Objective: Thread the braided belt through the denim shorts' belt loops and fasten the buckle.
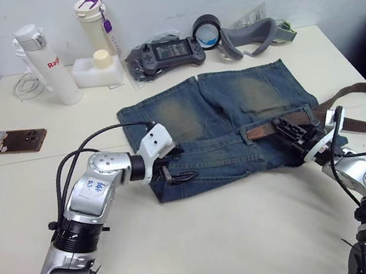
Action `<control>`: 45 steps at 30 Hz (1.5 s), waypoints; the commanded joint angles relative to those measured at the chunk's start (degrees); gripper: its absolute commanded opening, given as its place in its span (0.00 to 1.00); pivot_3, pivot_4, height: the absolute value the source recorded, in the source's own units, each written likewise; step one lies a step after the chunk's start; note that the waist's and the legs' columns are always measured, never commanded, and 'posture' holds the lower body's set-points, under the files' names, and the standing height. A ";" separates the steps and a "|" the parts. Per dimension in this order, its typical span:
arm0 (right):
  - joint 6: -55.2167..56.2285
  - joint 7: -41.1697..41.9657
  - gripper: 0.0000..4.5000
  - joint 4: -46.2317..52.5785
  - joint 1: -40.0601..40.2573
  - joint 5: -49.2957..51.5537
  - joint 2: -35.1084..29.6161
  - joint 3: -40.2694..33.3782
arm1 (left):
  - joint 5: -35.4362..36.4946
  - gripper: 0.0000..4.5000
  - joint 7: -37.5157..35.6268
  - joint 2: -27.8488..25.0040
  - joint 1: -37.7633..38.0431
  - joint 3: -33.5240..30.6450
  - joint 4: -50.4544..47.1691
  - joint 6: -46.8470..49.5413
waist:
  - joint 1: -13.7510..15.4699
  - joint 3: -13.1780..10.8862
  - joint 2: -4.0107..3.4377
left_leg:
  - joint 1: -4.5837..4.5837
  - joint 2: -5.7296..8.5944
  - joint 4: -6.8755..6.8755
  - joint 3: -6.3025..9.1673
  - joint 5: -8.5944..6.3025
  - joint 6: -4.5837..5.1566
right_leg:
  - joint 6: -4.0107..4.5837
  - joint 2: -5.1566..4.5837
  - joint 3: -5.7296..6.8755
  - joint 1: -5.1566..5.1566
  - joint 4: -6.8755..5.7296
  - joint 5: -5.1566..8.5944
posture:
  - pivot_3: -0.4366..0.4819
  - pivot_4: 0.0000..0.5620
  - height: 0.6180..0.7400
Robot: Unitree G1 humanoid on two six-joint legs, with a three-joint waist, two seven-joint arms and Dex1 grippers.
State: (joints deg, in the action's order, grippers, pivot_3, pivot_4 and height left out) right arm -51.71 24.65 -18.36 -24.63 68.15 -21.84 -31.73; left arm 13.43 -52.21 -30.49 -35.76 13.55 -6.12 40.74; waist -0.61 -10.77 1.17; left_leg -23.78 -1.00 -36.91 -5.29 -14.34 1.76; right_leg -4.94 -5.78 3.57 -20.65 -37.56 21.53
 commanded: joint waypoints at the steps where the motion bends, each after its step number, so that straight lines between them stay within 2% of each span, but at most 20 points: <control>1: 6.02 0.01 0.02 -2.54 -1.93 -3.16 0.99 -1.04 | 0.61 1.00 -0.34 -0.27 -1.02 -0.45 -2.21 -0.60 | -0.08 0.00 0.00 | 0.01 0.00 0.00 0.00 0.00 0.00 | 0.00 0.00 0.00 0.00 -0.01 0.00 | 0.48 0.27 0.93; 11: 5.32 5.60 0.02 1.47 1.88 -5.84 0.39 1.56 | 0.73 1.00 -0.24 -0.56 -0.67 -0.77 -2.67 -0.37 | 0.41 0.00 0.00 | 0.01 0.01 -0.01 0.02 0.00 0.00 | 0.00 -0.03 0.01 0.04 0.01 0.00 | 0.48 0.27 0.93; 20: -2.36 12.30 0.02 1.69 3.54 -4.19 -1.11 4.32 | 0.58 1.00 -0.42 -0.35 -1.04 -0.46 -2.02 -0.80 | 0.35 0.00 0.00 | 0.03 0.01 0.02 0.02 0.00 0.00 | 0.00 -0.02 0.02 0.04 0.03 0.00 | 0.48 0.27 0.93; 25: -1.43 8.38 0.02 0.24 -0.50 -9.67 2.97 8.79 | 0.51 1.00 -0.41 0.03 -1.32 -0.23 -1.73 -0.90 | -0.85 0.00 0.01 | 0.14 -0.03 0.09 -0.01 0.00 -0.03 | 0.01 0.01 -0.01 0.09 0.03 0.01 | 0.48 0.27 0.93; 30: -3.95 1.67 0.02 6.11 -1.38 -12.46 9.66 13.62 | 0.45 1.00 -0.22 0.21 -1.22 -0.23 -2.05 -0.76 | -2.28 0.16 0.26 | 0.59 -0.10 0.74 -0.14 0.15 -0.33 | 0.05 0.13 -0.12 0.18 0.07 0.02 | 0.48 0.27 0.93; 37: -8.73 -3.36 0.02 13.51 0.49 -13.07 10.32 15.95 | -0.06 1.00 0.04 0.63 -1.20 0.33 -1.66 -1.43 | -2.39 0.16 0.26 | 0.60 -0.33 0.88 -0.12 0.20 -0.64 | 0.25 0.39 -0.13 0.05 -0.03 0.13 | 0.48 0.27 0.93; 40: -8.81 -5.85 0.26 14.76 0.61 -11.69 10.08 13.05 | -0.14 1.00 -0.17 1.02 -1.49 0.89 -1.31 -1.94 | -2.06 0.16 0.26 | 0.59 -0.32 0.88 -0.12 0.20 -0.64 | 0.26 0.37 -0.14 0.06 0.01 0.14 | 0.48 0.27 0.93; 44: -8.52 -11.59 0.66 15.15 0.45 -5.84 10.63 5.18 | -0.43 1.00 -0.36 1.11 -1.86 1.35 -0.68 -2.61 | -1.34 0.15 0.26 | 0.57 -0.30 0.86 -0.14 0.19 -0.64 | 0.26 0.36 -0.18 0.06 0.04 0.14 | 0.48 0.27 0.93; 45: -8.94 -12.63 0.66 15.65 0.78 -3.75 10.20 3.36 | -0.57 1.00 -0.46 1.07 -1.98 1.47 -0.39 -2.88 | -1.13 0.15 0.25 | 0.57 -0.28 0.85 -0.14 0.20 -0.64 | 0.26 0.34 -0.19 0.06 0.03 0.14 | 0.48 0.27 0.93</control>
State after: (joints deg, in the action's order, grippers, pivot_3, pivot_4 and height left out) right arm -60.15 14.95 -3.71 -25.15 61.52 -10.81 -24.29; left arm 13.22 -52.29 -29.28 -36.83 14.86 -6.00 39.12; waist -1.74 -10.62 1.43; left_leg -23.22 -1.26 -36.06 -5.43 -14.15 1.13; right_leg -4.68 -5.46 3.38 -20.60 -37.53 21.67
